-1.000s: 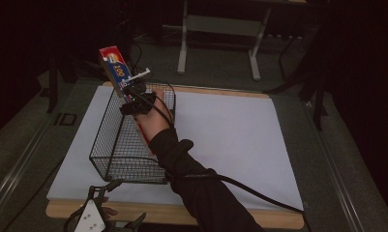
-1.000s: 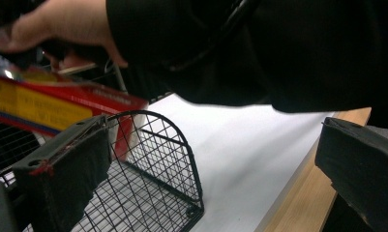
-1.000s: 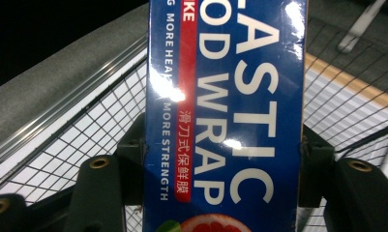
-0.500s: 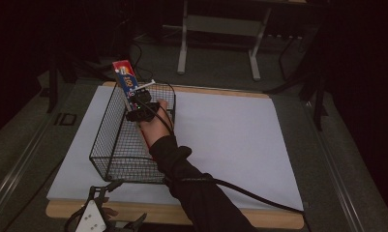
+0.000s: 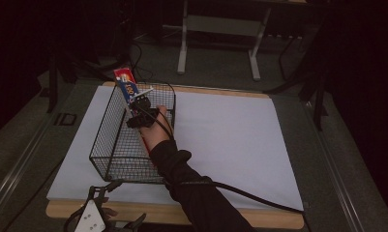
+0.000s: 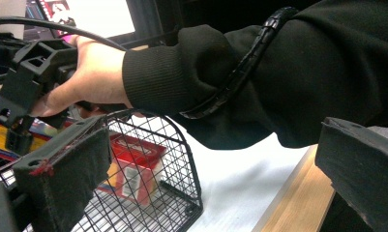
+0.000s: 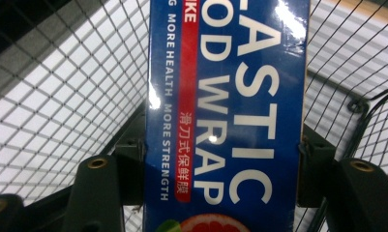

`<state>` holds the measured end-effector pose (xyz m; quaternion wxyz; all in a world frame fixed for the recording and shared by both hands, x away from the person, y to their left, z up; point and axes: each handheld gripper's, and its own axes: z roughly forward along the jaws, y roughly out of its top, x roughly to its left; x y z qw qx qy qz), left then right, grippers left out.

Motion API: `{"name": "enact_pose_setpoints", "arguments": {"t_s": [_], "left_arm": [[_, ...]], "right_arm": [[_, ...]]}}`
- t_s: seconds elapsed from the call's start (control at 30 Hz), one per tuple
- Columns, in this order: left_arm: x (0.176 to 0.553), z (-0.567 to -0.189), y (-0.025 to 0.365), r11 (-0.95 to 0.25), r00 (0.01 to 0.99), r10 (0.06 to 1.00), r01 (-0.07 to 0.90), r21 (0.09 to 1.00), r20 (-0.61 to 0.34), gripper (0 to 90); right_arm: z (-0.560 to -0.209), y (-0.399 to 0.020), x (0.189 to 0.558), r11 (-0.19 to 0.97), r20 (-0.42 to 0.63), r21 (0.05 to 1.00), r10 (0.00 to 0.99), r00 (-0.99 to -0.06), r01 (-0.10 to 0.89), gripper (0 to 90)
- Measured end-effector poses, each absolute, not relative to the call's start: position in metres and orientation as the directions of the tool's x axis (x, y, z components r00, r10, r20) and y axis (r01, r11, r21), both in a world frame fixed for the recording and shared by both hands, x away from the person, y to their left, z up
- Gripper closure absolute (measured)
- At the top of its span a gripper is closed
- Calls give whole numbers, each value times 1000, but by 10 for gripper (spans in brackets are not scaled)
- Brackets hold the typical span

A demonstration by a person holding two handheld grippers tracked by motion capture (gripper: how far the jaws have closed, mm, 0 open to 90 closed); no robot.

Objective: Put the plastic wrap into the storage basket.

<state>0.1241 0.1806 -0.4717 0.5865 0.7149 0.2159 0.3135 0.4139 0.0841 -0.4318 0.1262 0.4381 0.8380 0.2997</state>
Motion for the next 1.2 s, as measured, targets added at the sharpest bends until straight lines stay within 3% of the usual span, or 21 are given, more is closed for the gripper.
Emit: {"name": "enact_pose_setpoints", "arguments": {"t_s": [0.6, 0.8, 0.87, 0.97, 1.2], "left_arm": [[125, -472, 179, -226, 714, 672, -56, 973, 197, 1], [125, -472, 179, -228, 713, 673, -55, 972, 198, 1], [125, -472, 179, -230, 713, 672, -55, 972, 199, 1], [125, -472, 179, -230, 713, 673, -54, 972, 199, 1], [125, -473, 179, -229, 713, 673, -50, 972, 196, 1]], "right_arm": [[-442, 83, 416, 498, 28, 564, 786, -617, 659, 359], [-436, 80, 415, 503, 30, 589, 769, -638, 633, 273], [-432, 78, 414, 501, 47, 598, 757, -652, 625, 188], [-426, 75, 412, 506, 59, 614, 735, -675, 605, 141], [-413, 58, 406, 529, 55, 662, 672, -738, 531, 134]]}}
